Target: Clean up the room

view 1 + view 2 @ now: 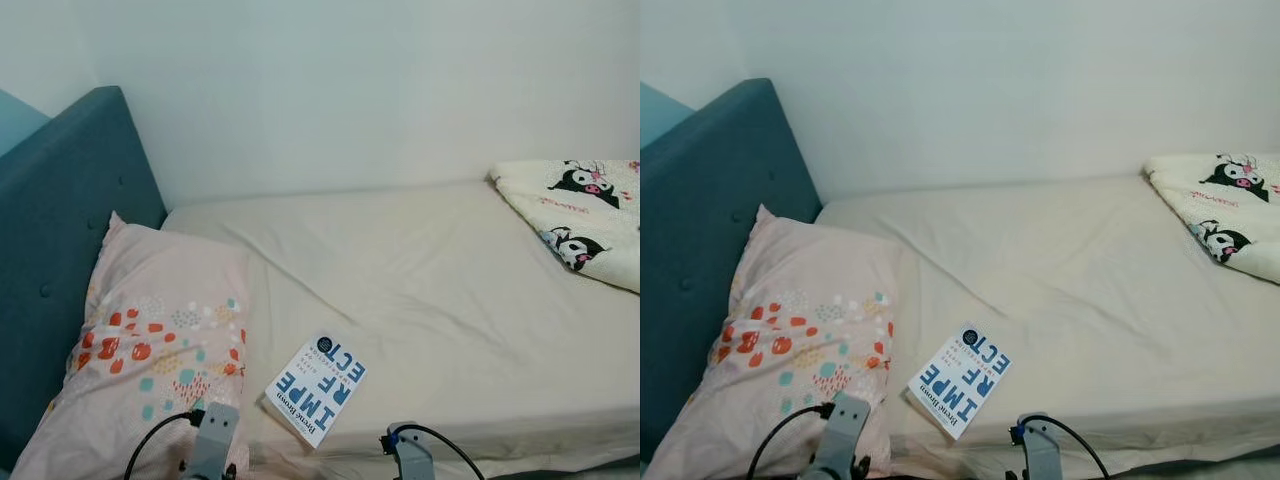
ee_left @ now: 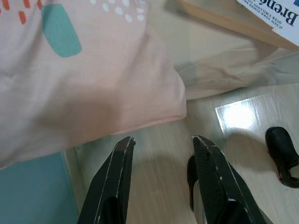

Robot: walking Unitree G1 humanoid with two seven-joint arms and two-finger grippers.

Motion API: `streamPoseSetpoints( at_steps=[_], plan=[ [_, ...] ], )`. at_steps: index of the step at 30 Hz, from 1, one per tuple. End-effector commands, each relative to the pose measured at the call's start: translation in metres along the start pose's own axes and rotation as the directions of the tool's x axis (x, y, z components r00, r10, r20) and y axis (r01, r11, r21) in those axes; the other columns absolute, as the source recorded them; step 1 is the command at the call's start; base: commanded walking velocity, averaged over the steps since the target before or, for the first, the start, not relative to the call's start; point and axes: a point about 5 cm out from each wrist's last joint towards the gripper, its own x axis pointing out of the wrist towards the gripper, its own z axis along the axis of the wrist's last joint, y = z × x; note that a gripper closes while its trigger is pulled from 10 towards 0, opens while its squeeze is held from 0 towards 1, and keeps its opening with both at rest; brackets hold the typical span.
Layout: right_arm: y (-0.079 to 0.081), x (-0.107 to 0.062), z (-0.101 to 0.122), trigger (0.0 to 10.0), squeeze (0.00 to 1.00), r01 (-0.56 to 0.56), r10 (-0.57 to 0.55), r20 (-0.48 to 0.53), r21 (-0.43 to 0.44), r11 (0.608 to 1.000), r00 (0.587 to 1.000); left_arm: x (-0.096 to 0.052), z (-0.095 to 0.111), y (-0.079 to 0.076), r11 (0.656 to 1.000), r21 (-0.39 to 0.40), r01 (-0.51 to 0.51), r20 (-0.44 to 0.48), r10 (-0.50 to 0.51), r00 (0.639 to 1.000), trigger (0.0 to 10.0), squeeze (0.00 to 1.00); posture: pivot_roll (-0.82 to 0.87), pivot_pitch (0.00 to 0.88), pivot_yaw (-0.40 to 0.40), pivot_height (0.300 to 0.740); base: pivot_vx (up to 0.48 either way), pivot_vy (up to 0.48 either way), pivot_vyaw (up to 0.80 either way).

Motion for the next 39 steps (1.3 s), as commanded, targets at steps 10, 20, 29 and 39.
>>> streamPoseSetpoints(
  at_steps=[10, 20, 29, 39],
  plan=[
    [-0.001, 0.001, 0.004, 10.0, 0.00, 0.025, -0.025, 0.018, 0.015, 1.000, 1.000, 0.002, 0.005, -0.005, 0.998, 0.050, 0.044, 0.003, -0.044, 0.999, 10.0, 0.00, 0.06, 0.000, 0.032, 0.740, 0.000, 0.000, 0.00],
    [-0.001, 0.001, 0.008, 10.0, 0.00, 0.007, -0.008, 0.052, 0.018, 1.000, 0.999, 0.002, 0.006, -0.003, 1.000, 0.004, 0.028, 0.001, -0.028, 1.000, 10.0, 0.00, 0.06, 0.000, 0.015, 0.740, 0.000, 0.000, 0.00],
    [0.002, 0.001, 0.010, 10.0, 0.00, -0.021, 0.021, 0.075, 0.003, 1.000, 0.997, 0.002, 0.004, -0.003, 1.000, 0.010, 0.029, -0.004, -0.029, 1.000, 10.0, 0.00, 0.06, 0.000, 0.023, 0.740, 0.000, 0.000, 0.00],
    [0.008, 0.002, 0.012, 10.0, 0.00, -0.066, 0.067, 0.081, -0.015, 0.998, 0.994, 0.003, 0.009, -0.001, 0.999, 0.014, 0.030, 0.006, -0.030, 1.000, 10.0, 0.00, 0.06, 0.000, 0.033, 0.740, 0.000, 0.000, 0.00]
  ],
)
